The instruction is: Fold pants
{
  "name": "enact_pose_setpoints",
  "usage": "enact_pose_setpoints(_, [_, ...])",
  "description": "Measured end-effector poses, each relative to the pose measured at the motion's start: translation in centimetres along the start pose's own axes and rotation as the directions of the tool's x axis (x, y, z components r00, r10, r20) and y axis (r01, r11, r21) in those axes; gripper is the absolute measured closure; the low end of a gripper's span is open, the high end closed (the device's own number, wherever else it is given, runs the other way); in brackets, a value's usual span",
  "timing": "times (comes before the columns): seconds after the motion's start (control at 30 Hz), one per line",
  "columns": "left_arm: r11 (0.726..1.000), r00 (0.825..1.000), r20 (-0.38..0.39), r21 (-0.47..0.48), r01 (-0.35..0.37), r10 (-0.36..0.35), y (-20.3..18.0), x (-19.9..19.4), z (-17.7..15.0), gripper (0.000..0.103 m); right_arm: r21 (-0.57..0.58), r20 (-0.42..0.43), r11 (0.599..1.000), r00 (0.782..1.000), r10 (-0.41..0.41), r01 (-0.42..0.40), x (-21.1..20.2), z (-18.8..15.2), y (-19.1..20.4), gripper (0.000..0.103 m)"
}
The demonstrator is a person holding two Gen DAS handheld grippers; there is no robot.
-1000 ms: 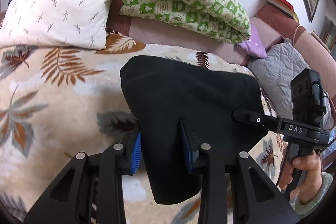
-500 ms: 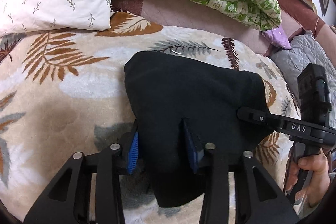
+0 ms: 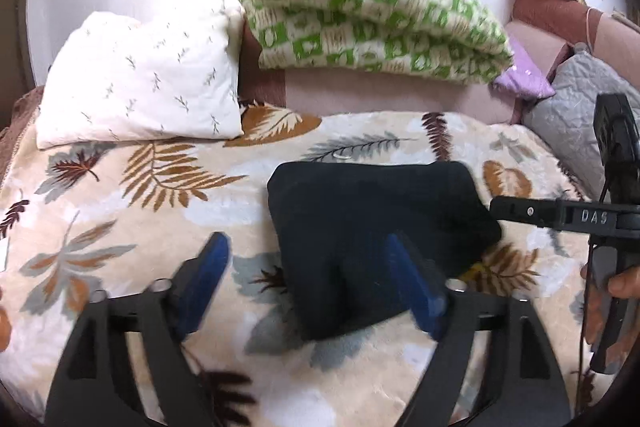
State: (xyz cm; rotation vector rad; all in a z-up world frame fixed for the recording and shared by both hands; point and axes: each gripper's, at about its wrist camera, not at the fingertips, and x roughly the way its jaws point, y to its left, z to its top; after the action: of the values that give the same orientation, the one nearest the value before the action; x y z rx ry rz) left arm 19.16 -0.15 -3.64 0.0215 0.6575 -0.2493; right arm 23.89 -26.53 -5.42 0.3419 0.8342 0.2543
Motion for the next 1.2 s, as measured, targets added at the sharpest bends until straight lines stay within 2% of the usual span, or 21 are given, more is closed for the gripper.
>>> enact_pose_setpoints(0.13, [0.999, 0.998, 0.038, -0.024, -0.046, 0.047, -0.1, -3.4, -0.3, 0.017, -0.027, 0.038, 0.999, 0.998, -0.043, 0.044, -3.3, -1.5, 0.8, 0.029])
enact_pose_setpoints(0.27, [0.991, 0.993, 0.013, -0.058, -0.117, 0.118, 0.3, -5.3, -1.3, 0.017, -0.069, 0.061, 0.995, 0.995, -0.073, 0.077, -5.8, -3.5, 2.1, 0.026])
enact_pose_setpoints(0.4, [0.984, 0.985, -0.007, -0.039, -0.174, 0.173, 0.7, -6.6, -2.5, 0.017, -0.092, 0.088, 0.99, 0.992, -0.094, 0.102, -8.2, -5.9, 3.3, 0.021])
enact_pose_setpoints(0.5, [0.99, 0.99, 0.027, -0.034, -0.137, 0.138, 0.7, -8.3, -3.8, 0.017, -0.107, 0.1, 0.987, 0.989, -0.108, 0.119, -9.3, -7.5, 4.4, 0.017])
enact_pose_setpoints(0.7, [0.992, 0.99, 0.05, -0.014, -0.128, 0.128, -0.9, -11.3, -4.9, 0.017, -0.154, 0.15, 0.976, 0.98, -0.13, 0.153, -11.9, -10.4, 7.3, 0.007])
enact_pose_setpoints(0.93, [0.995, 0.993, 0.061, 0.021, -0.101, 0.1, -2.8, -13.8, -5.1, 0.017, -0.169, 0.168, 0.971, 0.976, -0.141, 0.169, -14.7, -12.2, 9.0, 0.006])
enact_pose_setpoints(1.2, [0.995, 0.996, 0.01, 0.023, -0.094, 0.094, -3.1, -14.5, -6.3, 0.017, -0.159, 0.171, 0.971, 0.974, -0.151, 0.179, -16.7, -13.4, 9.6, 0.005])
